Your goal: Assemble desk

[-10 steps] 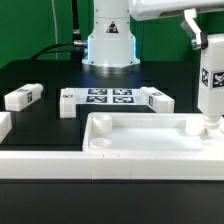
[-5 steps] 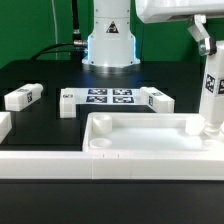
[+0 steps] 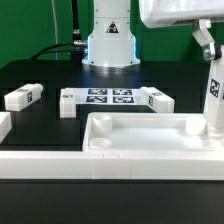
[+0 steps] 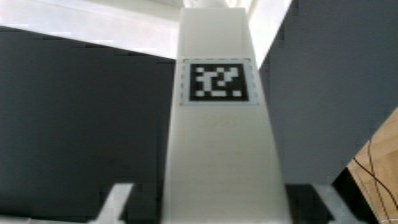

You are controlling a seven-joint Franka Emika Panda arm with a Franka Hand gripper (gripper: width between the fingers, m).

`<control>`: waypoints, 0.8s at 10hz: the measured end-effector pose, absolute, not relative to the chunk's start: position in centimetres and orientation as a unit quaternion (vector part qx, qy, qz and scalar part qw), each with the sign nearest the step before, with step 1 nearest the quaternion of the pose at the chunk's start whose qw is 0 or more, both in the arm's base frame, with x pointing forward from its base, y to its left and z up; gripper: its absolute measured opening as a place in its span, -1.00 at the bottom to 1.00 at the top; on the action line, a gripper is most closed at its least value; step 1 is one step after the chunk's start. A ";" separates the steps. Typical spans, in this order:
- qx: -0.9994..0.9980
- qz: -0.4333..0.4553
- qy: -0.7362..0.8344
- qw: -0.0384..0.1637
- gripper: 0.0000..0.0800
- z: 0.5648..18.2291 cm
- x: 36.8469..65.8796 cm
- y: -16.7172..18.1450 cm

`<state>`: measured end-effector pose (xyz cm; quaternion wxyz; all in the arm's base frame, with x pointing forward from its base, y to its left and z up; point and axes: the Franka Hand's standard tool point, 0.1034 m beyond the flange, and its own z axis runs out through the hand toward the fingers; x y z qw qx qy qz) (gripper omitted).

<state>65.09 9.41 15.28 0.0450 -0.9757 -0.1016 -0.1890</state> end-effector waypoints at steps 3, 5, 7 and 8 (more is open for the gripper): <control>-0.977 -0.183 -0.101 0.045 -0.27 14.4 64.9 9.3; -0.977 -0.182 -0.102 0.046 -0.27 14.0 64.6 9.4; -0.977 -0.181 -0.103 0.046 -0.27 13.3 64.4 9.5; -0.977 -0.183 -0.102 0.046 -0.27 13.2 64.5 9.6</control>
Offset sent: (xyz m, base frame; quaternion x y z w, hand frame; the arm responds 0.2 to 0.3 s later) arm -0.0061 0.0003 -0.0070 -0.0062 0.0083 0.0018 0.9999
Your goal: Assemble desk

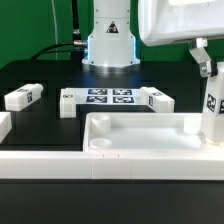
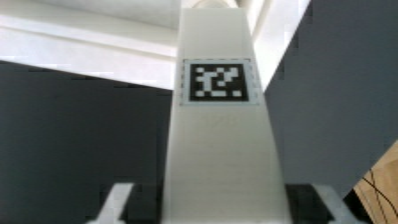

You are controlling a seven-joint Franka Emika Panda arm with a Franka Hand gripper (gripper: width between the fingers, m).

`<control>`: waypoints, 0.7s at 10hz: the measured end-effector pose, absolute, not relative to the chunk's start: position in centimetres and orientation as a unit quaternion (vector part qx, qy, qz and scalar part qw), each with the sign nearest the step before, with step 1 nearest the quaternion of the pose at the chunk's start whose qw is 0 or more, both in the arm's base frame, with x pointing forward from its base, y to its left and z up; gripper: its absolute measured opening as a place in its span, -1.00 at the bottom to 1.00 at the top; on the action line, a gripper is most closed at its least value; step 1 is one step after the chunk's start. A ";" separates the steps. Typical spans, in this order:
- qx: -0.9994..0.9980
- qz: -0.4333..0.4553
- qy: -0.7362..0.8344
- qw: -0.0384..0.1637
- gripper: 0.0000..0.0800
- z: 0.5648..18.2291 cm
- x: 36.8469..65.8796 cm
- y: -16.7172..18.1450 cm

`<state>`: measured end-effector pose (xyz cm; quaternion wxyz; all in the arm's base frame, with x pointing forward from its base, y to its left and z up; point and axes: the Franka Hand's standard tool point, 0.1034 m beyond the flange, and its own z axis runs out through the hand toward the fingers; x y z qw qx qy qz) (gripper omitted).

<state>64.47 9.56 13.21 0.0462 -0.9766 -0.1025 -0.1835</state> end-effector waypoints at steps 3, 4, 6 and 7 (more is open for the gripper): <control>-0.972 -0.207 -0.102 0.046 -0.27 13.2 64.7 9.8; -0.970 -0.215 -0.101 0.046 -0.27 13.2 64.8 9.8; -0.968 -0.229 -0.096 0.046 -0.27 13.2 64.8 9.7; -0.966 -0.234 -0.095 0.045 -0.27 13.3 64.8 9.7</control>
Offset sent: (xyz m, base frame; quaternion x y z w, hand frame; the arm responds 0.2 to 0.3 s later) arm -0.0093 0.0022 -0.0152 0.0022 0.0127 -0.0006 0.9999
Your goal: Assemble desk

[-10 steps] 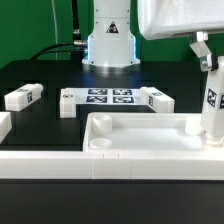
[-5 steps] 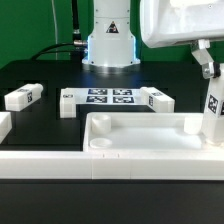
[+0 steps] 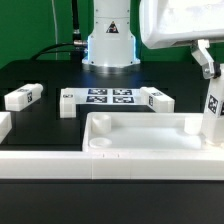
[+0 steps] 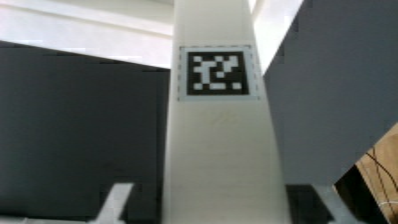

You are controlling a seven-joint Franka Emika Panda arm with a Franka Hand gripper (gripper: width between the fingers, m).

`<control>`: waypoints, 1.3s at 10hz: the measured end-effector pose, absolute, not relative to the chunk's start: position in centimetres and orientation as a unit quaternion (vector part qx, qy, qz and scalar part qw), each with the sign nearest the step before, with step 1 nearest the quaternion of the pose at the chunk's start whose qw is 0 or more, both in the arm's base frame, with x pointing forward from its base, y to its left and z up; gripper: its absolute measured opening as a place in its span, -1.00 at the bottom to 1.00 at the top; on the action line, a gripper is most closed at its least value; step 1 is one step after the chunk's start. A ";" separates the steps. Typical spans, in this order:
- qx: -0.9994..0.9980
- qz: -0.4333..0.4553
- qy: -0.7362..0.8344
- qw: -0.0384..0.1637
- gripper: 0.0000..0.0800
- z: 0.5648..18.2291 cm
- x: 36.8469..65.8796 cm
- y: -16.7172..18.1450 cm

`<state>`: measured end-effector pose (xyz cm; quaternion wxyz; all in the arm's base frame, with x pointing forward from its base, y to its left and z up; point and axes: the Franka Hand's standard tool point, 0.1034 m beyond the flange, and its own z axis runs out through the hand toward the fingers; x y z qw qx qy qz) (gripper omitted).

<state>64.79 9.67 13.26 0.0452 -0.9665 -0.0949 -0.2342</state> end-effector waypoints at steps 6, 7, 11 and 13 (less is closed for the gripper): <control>-0.967 -0.233 -0.095 0.045 0.60 13.4 64.9 9.7; -0.967 -0.233 -0.095 0.045 0.60 13.5 64.9 9.6; -0.972 -0.210 -0.099 0.045 0.62 15.6 65.0 9.5; -0.974 -0.200 -0.100 0.046 0.62 15.5 64.9 9.6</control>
Offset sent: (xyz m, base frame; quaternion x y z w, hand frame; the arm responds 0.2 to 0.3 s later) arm 0.0000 0.0000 0.0000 0.0000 0.0000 0.0000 1.0000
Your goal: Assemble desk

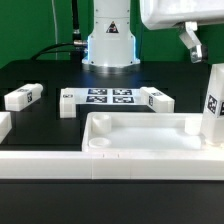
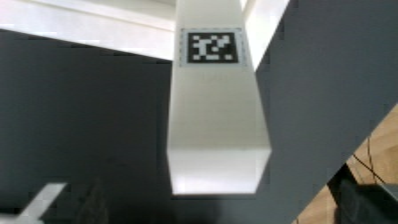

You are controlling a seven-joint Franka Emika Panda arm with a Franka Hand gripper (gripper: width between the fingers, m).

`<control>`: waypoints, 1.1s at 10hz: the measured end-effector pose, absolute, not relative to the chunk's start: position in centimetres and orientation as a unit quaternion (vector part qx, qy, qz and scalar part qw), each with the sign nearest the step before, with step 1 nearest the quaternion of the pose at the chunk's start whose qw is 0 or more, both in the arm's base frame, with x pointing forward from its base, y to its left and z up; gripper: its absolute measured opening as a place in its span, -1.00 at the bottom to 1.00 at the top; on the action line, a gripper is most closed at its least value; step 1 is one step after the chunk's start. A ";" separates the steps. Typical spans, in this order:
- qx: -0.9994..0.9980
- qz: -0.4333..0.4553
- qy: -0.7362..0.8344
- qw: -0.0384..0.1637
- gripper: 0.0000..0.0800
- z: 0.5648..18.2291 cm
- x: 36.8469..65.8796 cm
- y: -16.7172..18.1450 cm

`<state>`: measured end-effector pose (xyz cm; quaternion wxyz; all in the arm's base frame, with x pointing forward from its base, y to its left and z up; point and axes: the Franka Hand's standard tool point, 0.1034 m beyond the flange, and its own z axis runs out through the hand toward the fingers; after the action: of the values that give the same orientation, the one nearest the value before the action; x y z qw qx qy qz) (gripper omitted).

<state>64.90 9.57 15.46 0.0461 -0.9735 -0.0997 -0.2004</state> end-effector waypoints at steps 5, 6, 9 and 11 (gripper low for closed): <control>-0.994 -0.020 -0.090 0.064 0.62 13.6 64.4 9.3; -0.994 0.022 -0.090 0.067 0.62 13.6 64.2 9.5; -0.992 0.067 -0.079 0.071 0.62 13.4 64.6 9.6; -0.992 0.070 -0.074 0.071 0.62 13.0 64.7 9.9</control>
Offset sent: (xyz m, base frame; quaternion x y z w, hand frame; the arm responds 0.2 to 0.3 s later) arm 0.0149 -0.0173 -0.0107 -0.0214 -0.1345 0.0218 0.9904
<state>64.65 9.87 12.96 0.0711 -0.9923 -0.0739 0.0697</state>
